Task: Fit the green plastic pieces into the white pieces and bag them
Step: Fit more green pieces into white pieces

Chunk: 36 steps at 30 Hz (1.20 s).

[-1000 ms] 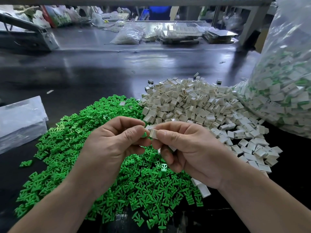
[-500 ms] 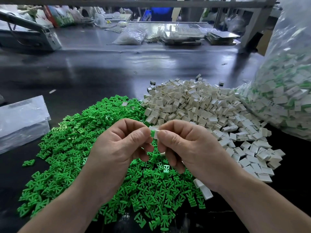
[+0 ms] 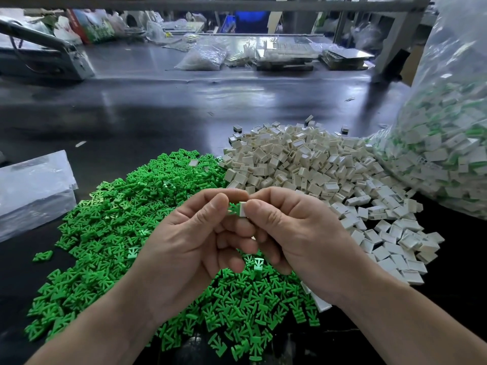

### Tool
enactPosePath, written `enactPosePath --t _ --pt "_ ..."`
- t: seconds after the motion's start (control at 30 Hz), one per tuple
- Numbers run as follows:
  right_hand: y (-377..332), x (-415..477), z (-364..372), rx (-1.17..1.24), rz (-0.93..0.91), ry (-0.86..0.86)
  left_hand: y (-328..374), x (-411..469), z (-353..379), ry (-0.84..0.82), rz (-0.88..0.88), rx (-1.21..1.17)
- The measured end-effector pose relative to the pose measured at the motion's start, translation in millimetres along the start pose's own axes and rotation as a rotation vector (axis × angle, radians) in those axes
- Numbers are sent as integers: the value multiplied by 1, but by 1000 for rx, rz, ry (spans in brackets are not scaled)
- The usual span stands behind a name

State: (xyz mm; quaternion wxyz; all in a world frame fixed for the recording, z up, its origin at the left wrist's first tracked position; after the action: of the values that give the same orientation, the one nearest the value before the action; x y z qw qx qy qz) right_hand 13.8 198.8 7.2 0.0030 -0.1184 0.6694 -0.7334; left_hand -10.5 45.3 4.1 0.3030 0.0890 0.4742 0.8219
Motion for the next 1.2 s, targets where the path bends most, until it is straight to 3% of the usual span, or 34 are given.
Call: enactPosePath --t 0.3,0.67,0.93,1.2 --pt "0 0 0 114 68 -38 -5 2 1 -57 -20 -127" --pt "-5 -2 0 19 69 -81 -5 0 -1 -60 -102 -135" --pt "-4 -2 5 90 101 7 -10 1 4 -53 -26 -190" --pt "-11 -5 11 184 22 -45 -13 -1 7 -92 31 -202"
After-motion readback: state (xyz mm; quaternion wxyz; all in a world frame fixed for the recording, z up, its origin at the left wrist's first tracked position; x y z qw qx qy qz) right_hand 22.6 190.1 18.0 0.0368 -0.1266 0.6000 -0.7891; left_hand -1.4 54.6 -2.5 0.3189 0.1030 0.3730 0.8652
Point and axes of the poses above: each hand's wrist, its own x-axis towards the middle knuckle, its own z-axis out of the palm, y = z × x, the point moved 2 cm from there along x, towards the middle knuckle, and after that the axes turned 8 degrees about -z, right-handed, at the moved point
